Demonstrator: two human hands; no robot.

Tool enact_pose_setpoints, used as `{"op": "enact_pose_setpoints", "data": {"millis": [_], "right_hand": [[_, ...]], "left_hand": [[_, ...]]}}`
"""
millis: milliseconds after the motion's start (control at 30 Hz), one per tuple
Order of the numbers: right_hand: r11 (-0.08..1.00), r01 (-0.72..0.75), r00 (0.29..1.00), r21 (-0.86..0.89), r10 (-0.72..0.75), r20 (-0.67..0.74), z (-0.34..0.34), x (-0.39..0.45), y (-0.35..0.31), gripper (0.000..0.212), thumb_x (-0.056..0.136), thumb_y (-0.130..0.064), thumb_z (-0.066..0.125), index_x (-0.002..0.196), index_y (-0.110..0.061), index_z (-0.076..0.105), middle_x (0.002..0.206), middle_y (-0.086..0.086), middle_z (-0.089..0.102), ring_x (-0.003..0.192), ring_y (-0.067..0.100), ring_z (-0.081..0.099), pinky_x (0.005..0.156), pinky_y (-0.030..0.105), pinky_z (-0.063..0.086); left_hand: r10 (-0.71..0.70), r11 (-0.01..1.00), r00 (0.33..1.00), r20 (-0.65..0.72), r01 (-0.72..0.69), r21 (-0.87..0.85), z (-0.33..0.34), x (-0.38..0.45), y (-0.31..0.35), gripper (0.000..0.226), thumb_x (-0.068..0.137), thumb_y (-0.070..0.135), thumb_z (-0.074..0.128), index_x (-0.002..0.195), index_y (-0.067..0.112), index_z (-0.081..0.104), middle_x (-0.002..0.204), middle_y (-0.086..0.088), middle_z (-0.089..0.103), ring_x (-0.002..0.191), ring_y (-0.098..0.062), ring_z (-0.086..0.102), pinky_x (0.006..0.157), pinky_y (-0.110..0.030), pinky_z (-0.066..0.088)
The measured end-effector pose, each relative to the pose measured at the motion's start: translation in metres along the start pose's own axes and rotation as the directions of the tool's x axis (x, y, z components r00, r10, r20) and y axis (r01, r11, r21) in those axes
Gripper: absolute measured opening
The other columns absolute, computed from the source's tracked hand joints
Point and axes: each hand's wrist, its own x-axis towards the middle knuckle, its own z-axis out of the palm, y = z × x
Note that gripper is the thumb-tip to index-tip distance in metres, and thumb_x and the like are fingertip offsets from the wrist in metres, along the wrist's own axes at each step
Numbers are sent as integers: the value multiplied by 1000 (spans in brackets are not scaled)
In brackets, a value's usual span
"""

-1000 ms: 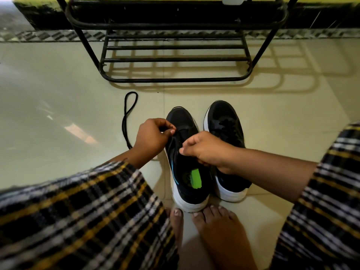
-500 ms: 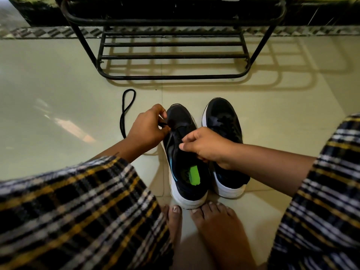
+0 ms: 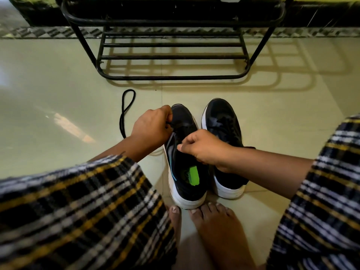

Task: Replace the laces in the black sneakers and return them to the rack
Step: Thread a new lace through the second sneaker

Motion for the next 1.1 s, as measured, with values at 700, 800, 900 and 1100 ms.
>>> {"op": "enact_pose_setpoints", "data": {"millis": [700, 800, 900, 1100], "right_hand": [[969, -119, 991, 216, 128, -30, -1, -2, -6, 30, 86, -14, 63, 60, -15, 50, 52, 1, 49, 33, 7, 30, 34, 13, 23], [970, -125, 991, 208, 132, -23, -2, -3, -6, 27, 86, -16, 63, 62, -15, 50, 53, 1, 49, 33, 7, 31, 35, 14, 24], [972, -124, 991, 199, 130, -19, -2, -3, -6, 29, 86, -17, 63, 61, -15, 50, 52, 0, 48, 34, 8, 32, 35, 14, 25], [973, -137, 989, 186, 144, -21, -4, -3, -4, 30, 88, -20, 62, 61, -17, 48, 52, -1, 47, 35, 8, 33, 36, 15, 24]], "left_hand": [[-235, 896, 971, 45, 234, -377, 0, -2, 7, 15, 74, 20, 79, 76, 18, 65, 70, 9, 63, 72, -6, 62, 62, -16, 46], [-244, 878, 968, 63, 248, -409, 1, -6, 7, 10, 76, 22, 78, 81, 16, 71, 75, 5, 68, 74, -8, 64, 64, -18, 48], [-253, 850, 964, 75, 259, -459, 2, -9, 9, 9, 79, 21, 75, 84, 14, 73, 79, 0, 69, 72, -10, 60, 61, -18, 45], [-260, 756, 961, 96, 265, -599, 0, -13, 9, 8, 88, 21, 66, 83, 20, 73, 85, -8, 73, 83, -33, 68, 77, -49, 55]]}}
